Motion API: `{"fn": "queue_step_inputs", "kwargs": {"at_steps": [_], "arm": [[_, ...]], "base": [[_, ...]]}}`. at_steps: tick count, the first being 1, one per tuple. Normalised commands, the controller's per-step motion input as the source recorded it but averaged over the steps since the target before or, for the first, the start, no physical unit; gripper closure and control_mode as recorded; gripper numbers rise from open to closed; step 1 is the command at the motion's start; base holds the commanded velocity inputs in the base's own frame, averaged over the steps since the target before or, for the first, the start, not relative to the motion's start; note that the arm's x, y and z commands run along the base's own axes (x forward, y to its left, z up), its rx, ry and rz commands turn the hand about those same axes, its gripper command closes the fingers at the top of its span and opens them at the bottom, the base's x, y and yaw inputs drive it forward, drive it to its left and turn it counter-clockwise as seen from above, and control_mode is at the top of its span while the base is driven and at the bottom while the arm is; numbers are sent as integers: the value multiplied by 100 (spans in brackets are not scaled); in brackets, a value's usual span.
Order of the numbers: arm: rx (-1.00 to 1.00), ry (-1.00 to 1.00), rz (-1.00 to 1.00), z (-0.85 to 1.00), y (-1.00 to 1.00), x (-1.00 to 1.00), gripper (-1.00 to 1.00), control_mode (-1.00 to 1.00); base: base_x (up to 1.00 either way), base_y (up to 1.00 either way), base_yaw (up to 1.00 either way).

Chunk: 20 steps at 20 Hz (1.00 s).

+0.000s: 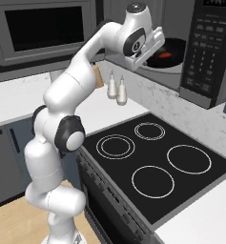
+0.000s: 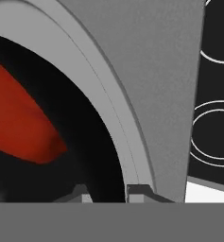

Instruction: Pick the bell pepper from the sink and place it in the bowl. Then pick the bowl and place it in the microwave. Then close the microwave door and press the start button.

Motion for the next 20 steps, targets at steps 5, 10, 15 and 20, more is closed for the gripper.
{"fn": "queue_step_inputs", "kwargs": {"at_steps": [5,10,15,20], "arm": [[0,-10,3,-17,0,27,-100,-100],[-2,-19,9,-11,21,4,-100,-100],[-2,-20,13,-16,51,-2,-100,-100],[-4,-28,12,-5,60,-20,-100,-100]], "base": [[0,0,0],[0,0,0],[0,0,0],[0,0,0]]}}
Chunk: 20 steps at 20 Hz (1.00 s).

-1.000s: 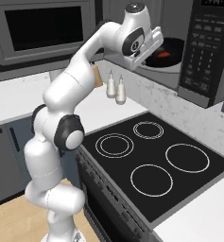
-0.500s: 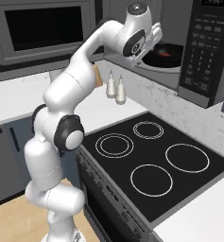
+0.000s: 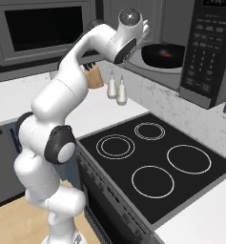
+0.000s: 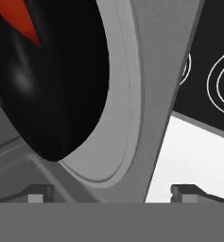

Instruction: Pick the bell pepper from the sink and place it in the bowl. Then pick the bowl and place it in the microwave. Then close the microwave door and press the start button.

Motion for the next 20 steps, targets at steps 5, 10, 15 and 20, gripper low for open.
{"fn": "queue_step_inputs", "kwargs": {"at_steps": [5,10,15,20], "arm": [[-4,-22,11,8,62,-42,-100,-100],[-3,-11,8,14,60,-66,-100,-100],[-3,-2,5,21,47,-94,-100,-100],[-6,-7,0,33,38,-100,-100,-100]], "base": [[0,0,0],[0,0,0],[0,0,0],[0,0,0]]}}
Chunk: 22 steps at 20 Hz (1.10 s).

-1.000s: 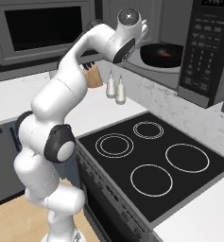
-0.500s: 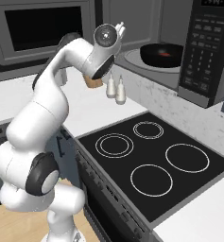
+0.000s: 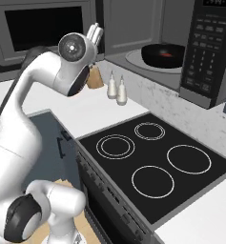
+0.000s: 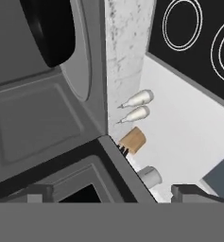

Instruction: Pick the bell pepper from the sink and place it in the bowl. Then pick the bowl and place it in the microwave. Then close the microwave door and press the start button.

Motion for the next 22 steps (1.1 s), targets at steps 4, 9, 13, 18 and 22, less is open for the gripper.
{"fn": "queue_step_inputs", "kwargs": {"at_steps": [4,9,13,18,22], "arm": [[-1,-1,-4,24,24,-93,-100,-100],[0,0,-5,8,36,-90,-100,-100],[0,-1,-8,5,48,-70,-100,-100],[-2,-14,-4,1,70,-53,-100,-100],[-7,-18,0,0,90,-30,-100,-100]], "base": [[0,0,0],[0,0,0],[0,0,0],[0,0,0],[0,0,0]]}}
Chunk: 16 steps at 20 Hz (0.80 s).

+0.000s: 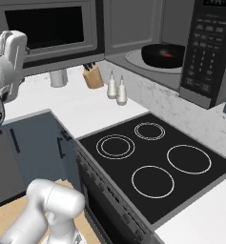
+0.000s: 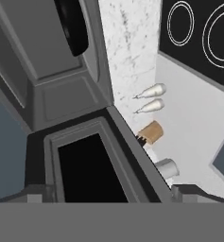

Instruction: Pick the bell pepper from the sink and place it in the bowl. Then pick the bowl and place it in the microwave. Then close the microwave door and press the start button.

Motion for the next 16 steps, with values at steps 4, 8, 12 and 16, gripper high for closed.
{"fn": "queue_step_inputs", "kwargs": {"at_steps": [4,8,12,16], "arm": [[-3,-14,-3,0,80,-36,-100,-100],[-2,-6,-5,0,86,-16,-100,-100],[-2,-3,-6,0,81,0,-100,-100],[-2,0,-6,-4,81,0,-100,-100]], "base": [[0,0,0],[0,0,0],[0,0,0],[0,0,0]]}}
